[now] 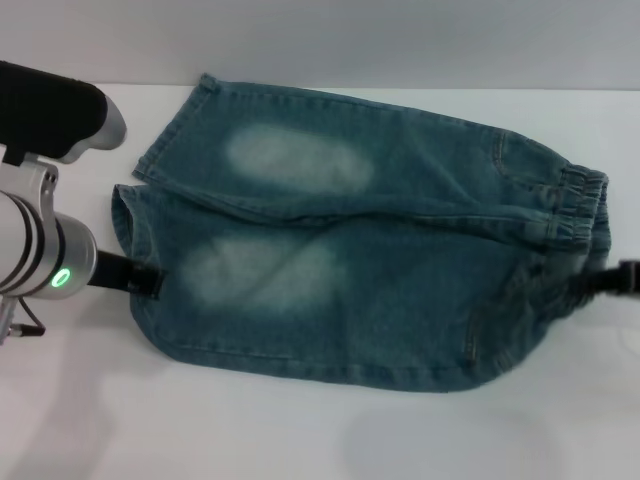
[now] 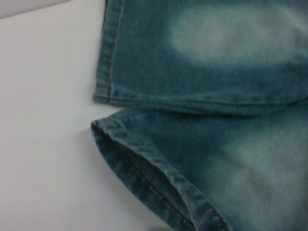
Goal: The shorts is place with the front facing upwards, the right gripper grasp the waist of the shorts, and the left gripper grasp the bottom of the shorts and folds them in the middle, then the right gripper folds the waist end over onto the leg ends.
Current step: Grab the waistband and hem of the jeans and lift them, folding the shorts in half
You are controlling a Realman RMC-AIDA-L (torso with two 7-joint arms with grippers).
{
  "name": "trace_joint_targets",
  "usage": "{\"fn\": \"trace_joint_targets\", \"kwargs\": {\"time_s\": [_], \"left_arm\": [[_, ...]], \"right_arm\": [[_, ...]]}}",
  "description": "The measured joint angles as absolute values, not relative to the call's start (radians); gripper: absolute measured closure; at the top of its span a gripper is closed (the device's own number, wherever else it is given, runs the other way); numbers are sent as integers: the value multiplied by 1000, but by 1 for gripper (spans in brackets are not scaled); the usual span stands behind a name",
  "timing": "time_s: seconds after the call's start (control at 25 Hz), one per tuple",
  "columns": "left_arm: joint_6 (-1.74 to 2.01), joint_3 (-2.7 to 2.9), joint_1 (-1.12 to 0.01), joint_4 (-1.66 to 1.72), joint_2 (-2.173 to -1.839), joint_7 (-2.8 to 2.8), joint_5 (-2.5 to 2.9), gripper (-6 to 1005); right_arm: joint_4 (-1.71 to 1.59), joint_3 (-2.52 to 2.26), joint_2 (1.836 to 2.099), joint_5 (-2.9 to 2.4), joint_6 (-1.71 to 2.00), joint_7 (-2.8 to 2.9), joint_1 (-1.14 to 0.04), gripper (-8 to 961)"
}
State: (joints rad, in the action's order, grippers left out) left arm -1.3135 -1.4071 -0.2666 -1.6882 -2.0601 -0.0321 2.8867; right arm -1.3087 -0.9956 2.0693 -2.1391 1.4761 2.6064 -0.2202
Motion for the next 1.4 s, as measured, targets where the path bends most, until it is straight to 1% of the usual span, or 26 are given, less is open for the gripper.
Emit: {"fn": "trace_joint_targets", "kwargs": {"time_s": [0.24, 0.6, 0.76, 1.04, 1.4], "left_arm": [[-1226, -1477, -258, -1684, -2059, -26, 2883, 893], [-1000, -1592, -245, -1625, -2059, -24, 2800, 894], [-936, -1635, -268, -1565, -2057, -12, 2755, 894], [-844, -1666, -313, -1482, -2057, 4, 2701, 893], [-774, -1680, -383, -1384, -2057, 5, 2689, 893]], "right_arm": [[-1254, -899, 2073, -1984, 1461, 2538, -210, 953], [-977, -718, 2070, -1704, 1451, 2385, -230, 953], [-882, -659, 2068, -1653, 1452, 2344, -245, 954], [-714, -559, 2069, -1636, 1445, 2262, -303, 954], [-603, -470, 2068, -1563, 1405, 2182, -339, 955]]}}
